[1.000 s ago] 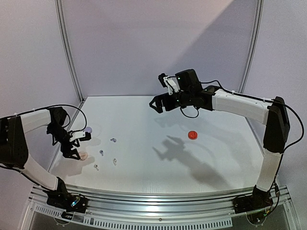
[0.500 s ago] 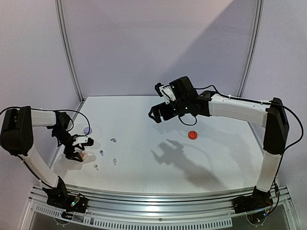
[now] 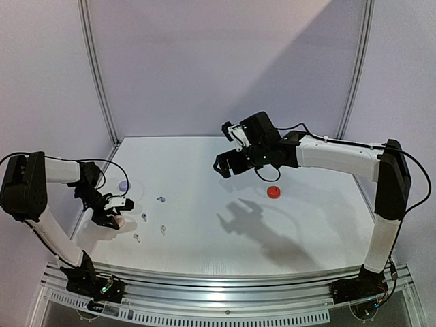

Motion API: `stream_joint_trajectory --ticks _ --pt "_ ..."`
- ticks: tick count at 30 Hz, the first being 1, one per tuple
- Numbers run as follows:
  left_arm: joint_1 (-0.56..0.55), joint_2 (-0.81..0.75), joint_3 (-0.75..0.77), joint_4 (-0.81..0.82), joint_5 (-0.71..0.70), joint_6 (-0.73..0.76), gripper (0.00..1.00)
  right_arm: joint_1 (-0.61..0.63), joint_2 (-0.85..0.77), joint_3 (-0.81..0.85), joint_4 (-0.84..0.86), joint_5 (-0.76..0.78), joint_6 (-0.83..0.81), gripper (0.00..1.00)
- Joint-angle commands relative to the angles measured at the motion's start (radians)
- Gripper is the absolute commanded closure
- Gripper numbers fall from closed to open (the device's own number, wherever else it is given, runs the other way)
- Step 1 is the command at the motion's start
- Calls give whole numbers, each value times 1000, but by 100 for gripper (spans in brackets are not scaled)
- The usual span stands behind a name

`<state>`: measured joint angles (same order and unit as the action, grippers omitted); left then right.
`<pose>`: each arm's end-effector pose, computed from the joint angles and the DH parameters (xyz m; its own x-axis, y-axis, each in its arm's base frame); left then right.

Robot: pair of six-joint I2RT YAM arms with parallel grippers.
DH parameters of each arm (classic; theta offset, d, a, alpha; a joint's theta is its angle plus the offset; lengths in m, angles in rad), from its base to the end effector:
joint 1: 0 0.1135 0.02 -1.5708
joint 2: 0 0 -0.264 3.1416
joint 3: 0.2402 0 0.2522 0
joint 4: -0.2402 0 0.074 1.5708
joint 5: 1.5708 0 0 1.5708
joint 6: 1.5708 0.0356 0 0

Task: Insert the wireless bluetooth earbuds into the charging case
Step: Pick up the charging case from the corner of the board, then pass from the left arm to the right

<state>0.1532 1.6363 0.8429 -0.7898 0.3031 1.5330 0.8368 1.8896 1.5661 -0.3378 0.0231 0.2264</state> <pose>0.2492 0.0277 0.1365 -0.1865 0.9362 -0.2978 0.9819 0.1881 -0.0237 0.2957 0.3266 0.2759 -0.5648 -0.2910 -0.7722 -0.6191 0.7681 0.1633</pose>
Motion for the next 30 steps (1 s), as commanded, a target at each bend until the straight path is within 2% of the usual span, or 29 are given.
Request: stream_joint_trajectory --ticks 1,3,7,9,11,13,15,19,25,30 --pt "-5 -8 -14 17 -8 -10 67 10 -48 -12 -18 24 16 1" --pt "-7 -34 3 -4 2 -15 71 9 -56 -13 -15 27 19 1" --pt "-29 -159 89 -103 99 -19 70 8 -93 -38 53 29 59 1" --pt "-71 -241 157 -157 169 -29 70 -2 -139 -110 197 -3 100 1" --pt "-140 -302 235 -205 221 -64 71 -26 -211 -204 411 -90 195 1" --pt "-246 -346 309 -222 240 -119 71 -35 -251 -231 549 -133 290 1" --pt "-348 -376 364 -202 240 -174 71 -12 -233 -136 459 -155 322 6" --pt "-523 -445 389 -64 197 -282 72 95 -112 140 157 -168 199 10" --pt "-704 -542 343 73 62 -370 73 198 -34 182 176 -219 258 18" --pt "-761 -579 297 127 -4 -403 73 261 46 266 129 -255 226 19"
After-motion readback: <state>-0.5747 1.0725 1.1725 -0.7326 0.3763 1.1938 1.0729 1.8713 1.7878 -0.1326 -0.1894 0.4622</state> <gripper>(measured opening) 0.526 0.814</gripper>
